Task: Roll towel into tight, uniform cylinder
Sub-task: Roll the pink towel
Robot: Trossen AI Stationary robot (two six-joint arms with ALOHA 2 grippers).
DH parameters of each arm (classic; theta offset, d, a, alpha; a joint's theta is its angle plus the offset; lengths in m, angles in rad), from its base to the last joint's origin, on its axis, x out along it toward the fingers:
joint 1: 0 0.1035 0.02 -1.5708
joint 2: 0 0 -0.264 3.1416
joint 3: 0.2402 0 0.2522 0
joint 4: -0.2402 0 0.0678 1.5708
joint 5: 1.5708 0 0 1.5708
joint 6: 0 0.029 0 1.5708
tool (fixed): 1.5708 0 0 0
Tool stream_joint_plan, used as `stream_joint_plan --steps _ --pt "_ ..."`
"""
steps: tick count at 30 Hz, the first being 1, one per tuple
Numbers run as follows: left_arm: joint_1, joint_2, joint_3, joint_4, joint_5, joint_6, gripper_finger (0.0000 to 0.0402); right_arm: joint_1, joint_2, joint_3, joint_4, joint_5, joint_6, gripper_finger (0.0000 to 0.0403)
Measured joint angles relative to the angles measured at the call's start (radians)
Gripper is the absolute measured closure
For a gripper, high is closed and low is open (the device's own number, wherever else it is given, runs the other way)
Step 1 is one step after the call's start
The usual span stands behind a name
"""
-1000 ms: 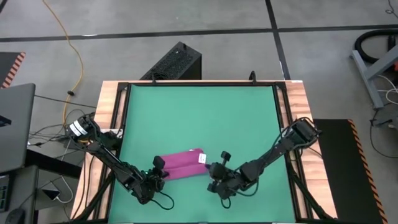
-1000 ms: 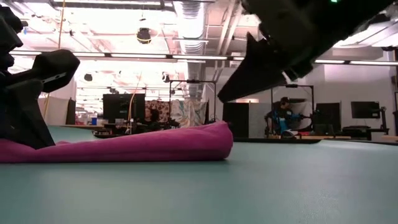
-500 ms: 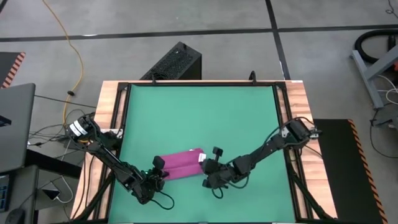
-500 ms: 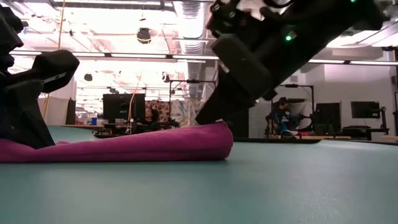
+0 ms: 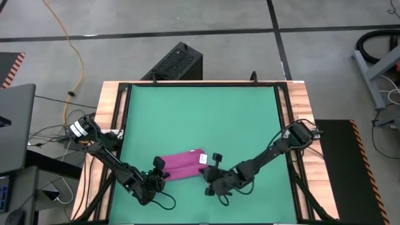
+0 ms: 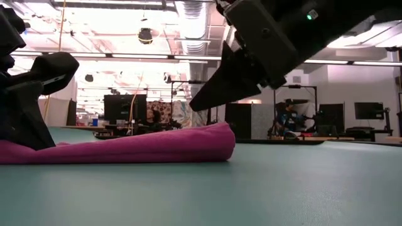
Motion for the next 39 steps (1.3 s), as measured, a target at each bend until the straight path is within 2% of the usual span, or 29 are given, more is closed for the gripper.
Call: stream_joint_plan --steps 9,16,21,23,28,35,37,39 --pt "0.0 0.0 -0.001 0.004 -0.002 -0.009 0.0401 -0.071 0.056 0.0 -0.027 -0.098 -0.001 0.039" --pt "-0.003 0.0 -0.002 0.011 0.001 0.008 0.0401 -0.127 0.126 0.004 0.04 -0.172 0.02 0.039" --pt "-0.016 0.0 0.003 0.004 0.001 0.015 0.0401 -0.153 0.121 0.006 -0.007 -0.204 0.128 0.039" --pt "-0.026 0.0 0.027 -0.049 -0.013 0.011 0.0401 -0.156 0.124 0.005 -0.012 -0.221 0.152 0.039" --pt "-0.041 -0.054 0.103 -0.206 -0.098 0.013 0.0401 -0.137 0.125 0.007 -0.066 -0.238 0.272 0.039" --pt "-0.033 -0.138 0.12 -0.195 -0.32 0.033 0.0401 -0.062 0.128 0.002 -0.083 -0.139 0.433 0.039" --pt "-0.02 -0.142 0.097 -0.134 -0.381 0.053 0.0401 -0.036 0.129 0.002 -0.082 -0.105 0.48 0.039" --pt "0.0 -0.143 0.037 0.016 -0.403 0.093 0.0401 -0.013 0.129 0.001 -0.076 -0.085 0.528 0.039"
